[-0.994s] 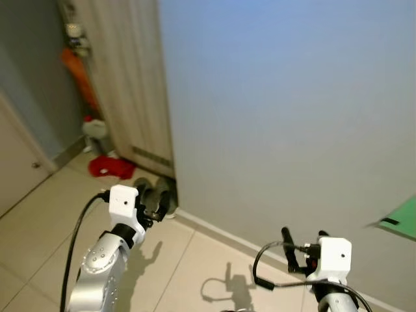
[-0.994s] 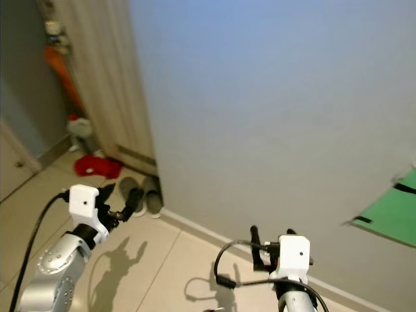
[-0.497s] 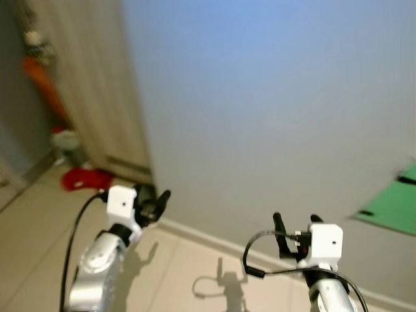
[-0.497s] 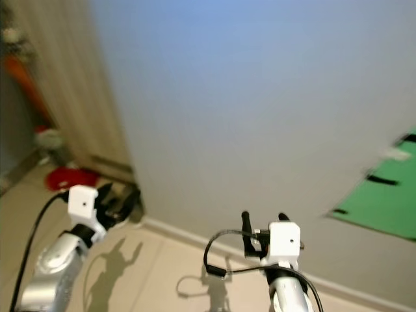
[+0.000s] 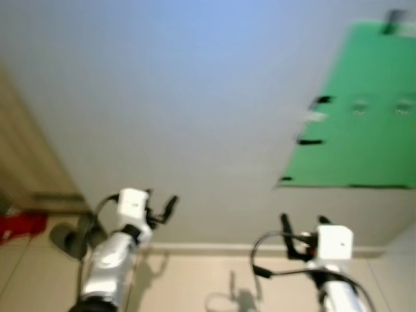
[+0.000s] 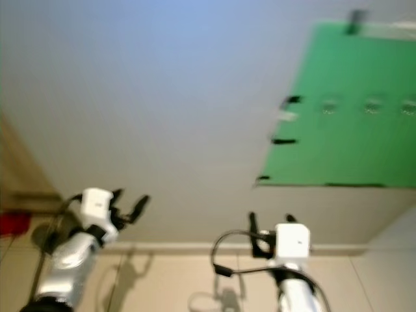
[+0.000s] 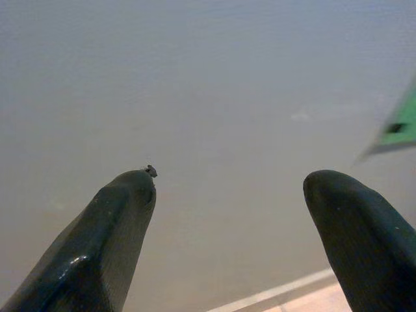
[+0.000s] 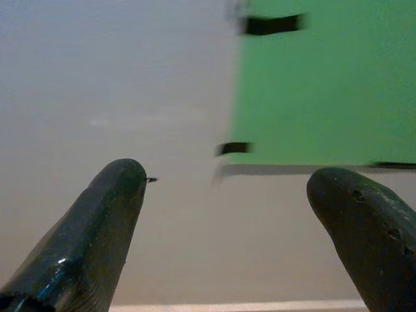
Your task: Hang keys on a hook
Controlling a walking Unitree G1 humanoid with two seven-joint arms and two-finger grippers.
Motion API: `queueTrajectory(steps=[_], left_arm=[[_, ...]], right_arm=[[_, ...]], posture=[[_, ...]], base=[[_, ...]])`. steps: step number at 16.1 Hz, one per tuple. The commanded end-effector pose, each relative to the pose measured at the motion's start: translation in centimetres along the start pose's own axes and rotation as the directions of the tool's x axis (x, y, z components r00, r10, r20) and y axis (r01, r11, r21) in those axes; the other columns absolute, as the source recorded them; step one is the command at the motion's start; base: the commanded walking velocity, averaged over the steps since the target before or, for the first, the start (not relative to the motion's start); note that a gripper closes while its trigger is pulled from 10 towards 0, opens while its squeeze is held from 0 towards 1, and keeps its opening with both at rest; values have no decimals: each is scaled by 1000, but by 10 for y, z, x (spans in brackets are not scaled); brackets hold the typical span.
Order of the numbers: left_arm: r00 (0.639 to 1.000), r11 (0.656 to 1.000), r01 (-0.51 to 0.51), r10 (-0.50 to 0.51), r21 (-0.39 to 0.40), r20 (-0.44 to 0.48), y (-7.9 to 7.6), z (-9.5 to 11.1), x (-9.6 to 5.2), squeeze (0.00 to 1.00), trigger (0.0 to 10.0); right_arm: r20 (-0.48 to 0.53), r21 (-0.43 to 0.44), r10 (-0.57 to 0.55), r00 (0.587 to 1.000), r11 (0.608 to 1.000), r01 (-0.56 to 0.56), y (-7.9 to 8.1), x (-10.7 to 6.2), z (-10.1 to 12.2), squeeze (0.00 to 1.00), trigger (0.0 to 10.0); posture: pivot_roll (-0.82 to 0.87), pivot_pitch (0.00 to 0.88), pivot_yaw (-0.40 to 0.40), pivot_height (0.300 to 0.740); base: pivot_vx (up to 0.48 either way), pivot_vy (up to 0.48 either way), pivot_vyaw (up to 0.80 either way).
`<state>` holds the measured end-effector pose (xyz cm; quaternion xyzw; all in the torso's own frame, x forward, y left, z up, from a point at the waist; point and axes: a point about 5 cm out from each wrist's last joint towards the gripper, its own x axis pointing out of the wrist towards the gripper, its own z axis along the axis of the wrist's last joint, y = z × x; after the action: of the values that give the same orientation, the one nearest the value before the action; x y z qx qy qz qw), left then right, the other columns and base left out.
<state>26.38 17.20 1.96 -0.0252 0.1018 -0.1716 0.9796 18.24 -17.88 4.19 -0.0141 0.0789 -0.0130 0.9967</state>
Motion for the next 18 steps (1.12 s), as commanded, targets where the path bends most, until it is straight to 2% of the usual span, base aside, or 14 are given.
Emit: queueTrajectory(steps=[1, 6, 7, 9, 12, 15, 16, 17, 18], left_arm=[[1000, 999, -6, 5, 38, 12, 6, 5, 1, 0, 10000], [999, 1000, -20, 21, 4, -41, 6, -9, 7, 0, 10000], [998, 999, -45, 43, -27, -51, 8, -13, 8, 0, 10000], [998, 998, -49, 48, -24, -50, 6, -13, 9, 0, 10000], [998, 998, -45, 43, -48, -38, -3, -17, 13, 0, 10000], [998, 999, -29, 26, -46, -55, -11, -21, 15, 0, 10000], [998, 999, -13, 11, -37, -65, -16, -23, 16, 0, 10000], [998, 999, -14, 12, -33, -59, -15, -23, 16, 0, 10000], [1000, 999, -25, 24, -39, -8, -8, -17, 14, 0, 10000]], right_arm=[[9, 13, 4, 1000, 1000, -4, 3, 1, 3, 0, 10000], [6, 11, -2, 1000, 1000, 2, 1, 1, 4, 0, 10000], [8, 15, -5, 1000, 1000, 5, 0, 3, 5, 0, 10000], [11, 14, -4, 1000, 1000, 4, 0, 4, 5, 0, 10000], [11, 8, 7, 1000, 1000, -7, -1, 7, 6, 0, 10000], [12, 6, 3, 1000, 1000, -3, -3, 9, 7, 0, 10000], [23, -3, -8, 1000, 1000, 8, -4, 8, 8, 0, 10000], [82, -60, -36, 996, 997, 41, -7, 8, 15, 0, 10000], [172, -119, -67, 983, 989, 88, -12, 7, 27, 0, 10000]], posture=[[-62, 0, 28, 740], [-64, 0, 29, 740], [-64, 0, 28, 740], [-65, 0, 27, 740], [-62, 0, 25, 740], [-66, 0, 27, 740], [-66, 0, 27, 740], [-71, 0, 29, 740], [-73, 0, 29, 740]], base=[[0, 0, -731], [0, 0, -730], [0, 0, -725], [0, 0, -728], [0, 0, -727], [0, -437, -727], [0, -435, -731], [0, -439, -725], [0, -375, -694]])
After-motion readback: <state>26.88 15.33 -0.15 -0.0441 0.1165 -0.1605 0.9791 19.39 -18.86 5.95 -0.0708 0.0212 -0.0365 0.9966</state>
